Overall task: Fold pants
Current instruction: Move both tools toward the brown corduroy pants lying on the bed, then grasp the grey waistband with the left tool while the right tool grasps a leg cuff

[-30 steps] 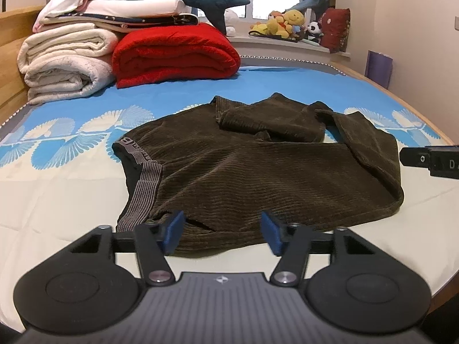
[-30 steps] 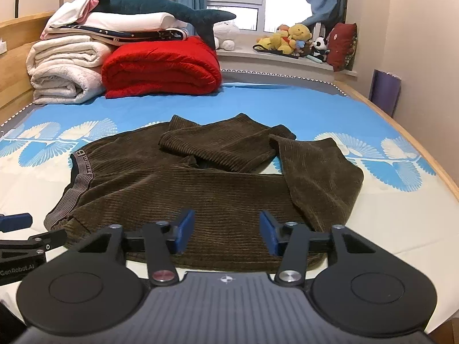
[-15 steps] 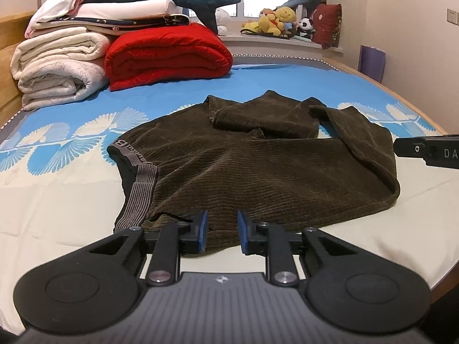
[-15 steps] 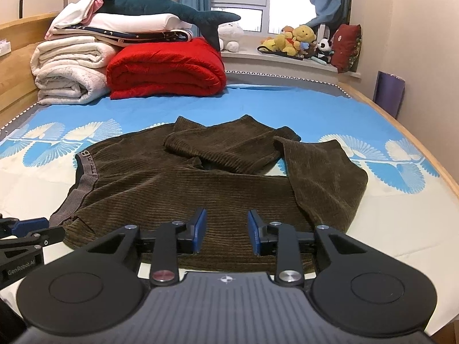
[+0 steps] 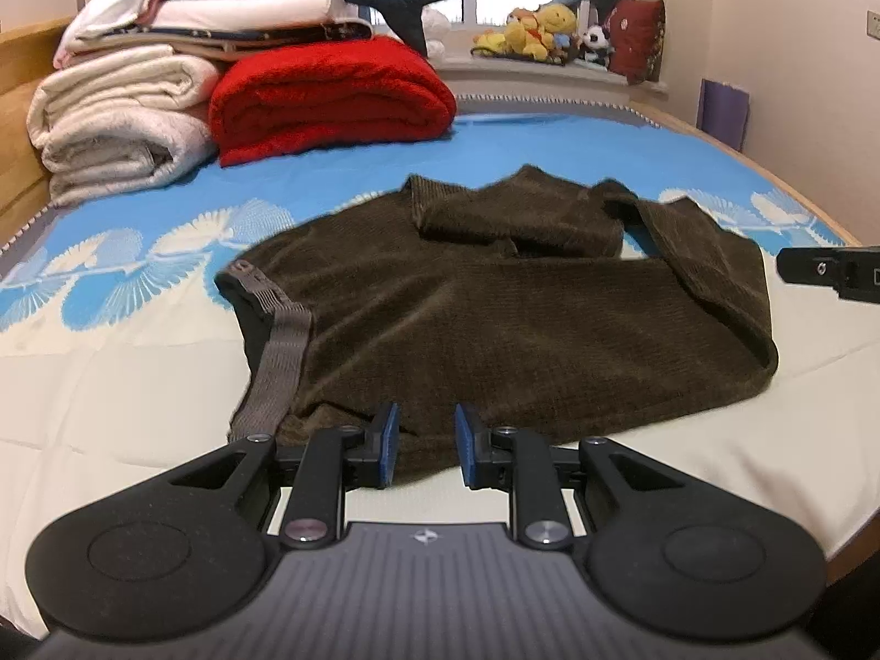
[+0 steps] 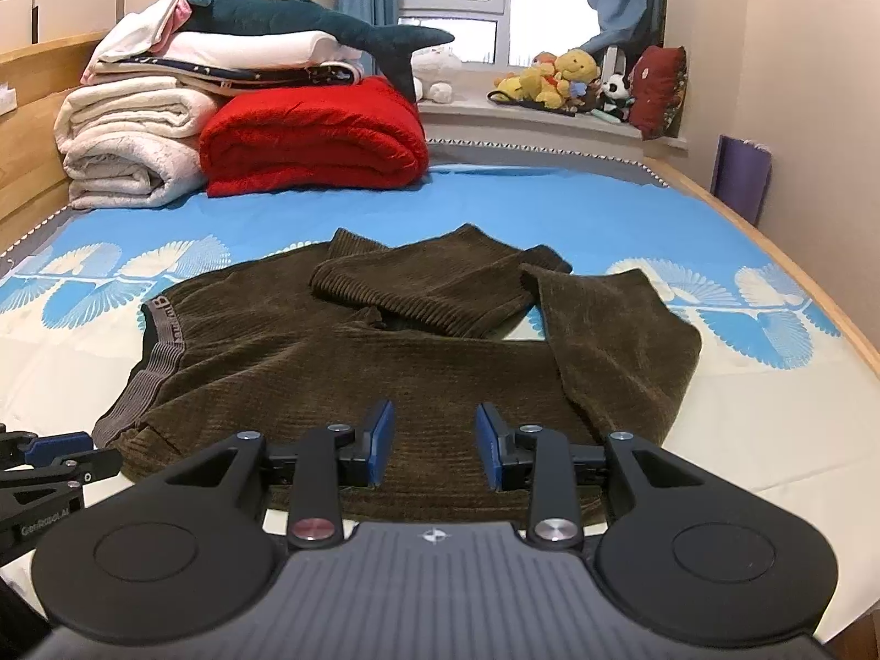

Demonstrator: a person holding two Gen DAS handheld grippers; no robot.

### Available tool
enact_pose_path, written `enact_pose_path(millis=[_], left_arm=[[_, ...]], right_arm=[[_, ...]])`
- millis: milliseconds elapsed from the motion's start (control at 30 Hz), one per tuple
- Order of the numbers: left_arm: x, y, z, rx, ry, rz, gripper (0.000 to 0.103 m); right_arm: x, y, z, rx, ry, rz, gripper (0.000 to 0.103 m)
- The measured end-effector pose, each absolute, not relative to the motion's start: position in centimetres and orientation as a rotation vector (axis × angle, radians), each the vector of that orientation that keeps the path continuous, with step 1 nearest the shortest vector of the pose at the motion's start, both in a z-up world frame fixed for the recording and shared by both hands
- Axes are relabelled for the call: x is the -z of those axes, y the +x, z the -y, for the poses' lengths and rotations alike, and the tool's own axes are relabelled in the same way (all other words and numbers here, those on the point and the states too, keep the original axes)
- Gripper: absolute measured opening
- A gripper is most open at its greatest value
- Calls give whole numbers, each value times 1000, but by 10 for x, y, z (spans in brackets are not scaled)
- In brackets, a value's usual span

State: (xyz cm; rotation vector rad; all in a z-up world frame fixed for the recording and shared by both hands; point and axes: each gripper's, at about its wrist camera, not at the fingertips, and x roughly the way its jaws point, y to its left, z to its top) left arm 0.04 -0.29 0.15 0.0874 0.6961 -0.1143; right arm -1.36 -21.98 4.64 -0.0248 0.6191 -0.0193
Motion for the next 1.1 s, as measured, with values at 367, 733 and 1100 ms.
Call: enact_pose_path(millis=[367, 733, 1100], left_arm=[[-50, 68, -71, 216, 77, -600, 17], [40, 185, -157, 75, -234, -972, 31], [104, 225, -151, 80, -250, -1147, 65]], right_arm=[[-74, 25, 318, 164, 41, -480, 20], [23, 148, 371, 173, -30, -800, 36], [108, 210, 348, 53, -235, -1017, 52]])
